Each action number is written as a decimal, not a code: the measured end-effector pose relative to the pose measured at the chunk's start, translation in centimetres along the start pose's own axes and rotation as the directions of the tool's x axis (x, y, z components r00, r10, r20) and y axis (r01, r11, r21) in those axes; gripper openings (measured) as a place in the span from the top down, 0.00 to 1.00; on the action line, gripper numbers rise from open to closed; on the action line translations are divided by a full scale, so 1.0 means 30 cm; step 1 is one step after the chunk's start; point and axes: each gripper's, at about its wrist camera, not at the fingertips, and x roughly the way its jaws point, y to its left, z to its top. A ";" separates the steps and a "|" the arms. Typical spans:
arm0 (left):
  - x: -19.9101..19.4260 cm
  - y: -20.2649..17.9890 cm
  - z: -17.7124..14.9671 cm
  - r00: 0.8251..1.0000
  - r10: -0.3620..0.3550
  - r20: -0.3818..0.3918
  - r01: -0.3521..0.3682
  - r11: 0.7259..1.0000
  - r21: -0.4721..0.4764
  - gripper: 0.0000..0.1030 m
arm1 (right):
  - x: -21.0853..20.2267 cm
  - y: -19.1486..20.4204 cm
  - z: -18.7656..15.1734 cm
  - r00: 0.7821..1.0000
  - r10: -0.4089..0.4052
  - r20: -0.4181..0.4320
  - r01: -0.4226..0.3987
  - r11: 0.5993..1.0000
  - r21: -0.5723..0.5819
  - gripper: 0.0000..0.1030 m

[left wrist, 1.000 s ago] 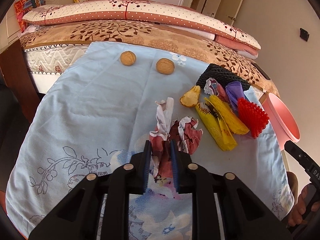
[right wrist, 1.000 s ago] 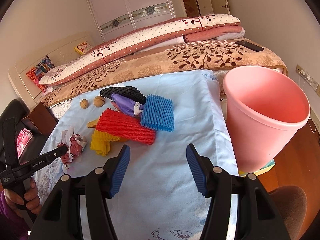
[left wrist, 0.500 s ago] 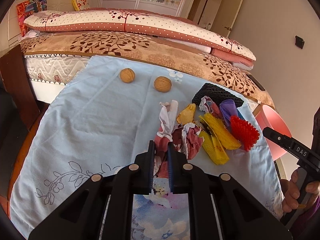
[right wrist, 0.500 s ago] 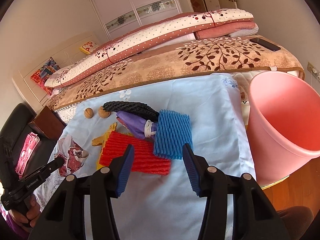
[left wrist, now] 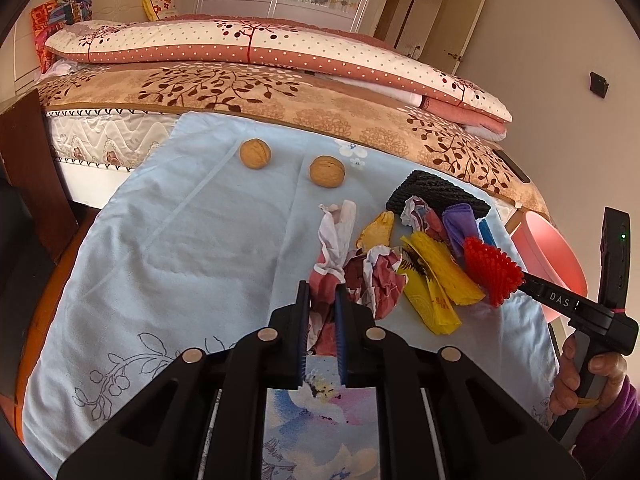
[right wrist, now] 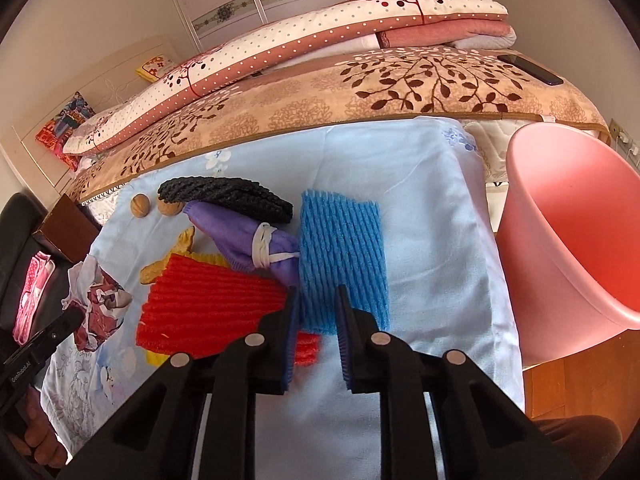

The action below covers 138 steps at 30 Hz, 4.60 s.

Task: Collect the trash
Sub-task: 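Carry the paper and blue mesh foam over the pink bucket with both tools, then open both tools to drop the paper and foam into the bucket, then move both open tools back over the remaining trash on the sheet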

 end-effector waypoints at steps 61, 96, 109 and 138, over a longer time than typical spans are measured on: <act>0.090 -0.921 0.092 0.944 -0.331 0.011 0.306 0.884 0.354 0.89 | -0.468 -0.495 -0.036 0.940 -0.110 0.322 0.027 0.967 0.252 0.94; 0.367 -1.118 0.065 0.927 -0.355 -0.125 0.376 0.864 0.334 0.66 | -0.362 -0.708 -0.027 0.944 -0.198 0.264 0.087 0.922 0.378 0.94; 0.303 -1.092 0.055 0.924 -0.367 -0.109 0.381 0.860 0.338 0.66 | -0.402 -0.677 -0.041 0.930 -0.232 0.286 0.116 0.922 0.369 0.69; -0.048 -0.726 0.035 0.957 -0.285 0.046 0.259 0.918 0.300 0.66 | -0.470 -0.225 -0.141 0.944 -0.122 0.308 0.094 0.990 0.105 0.61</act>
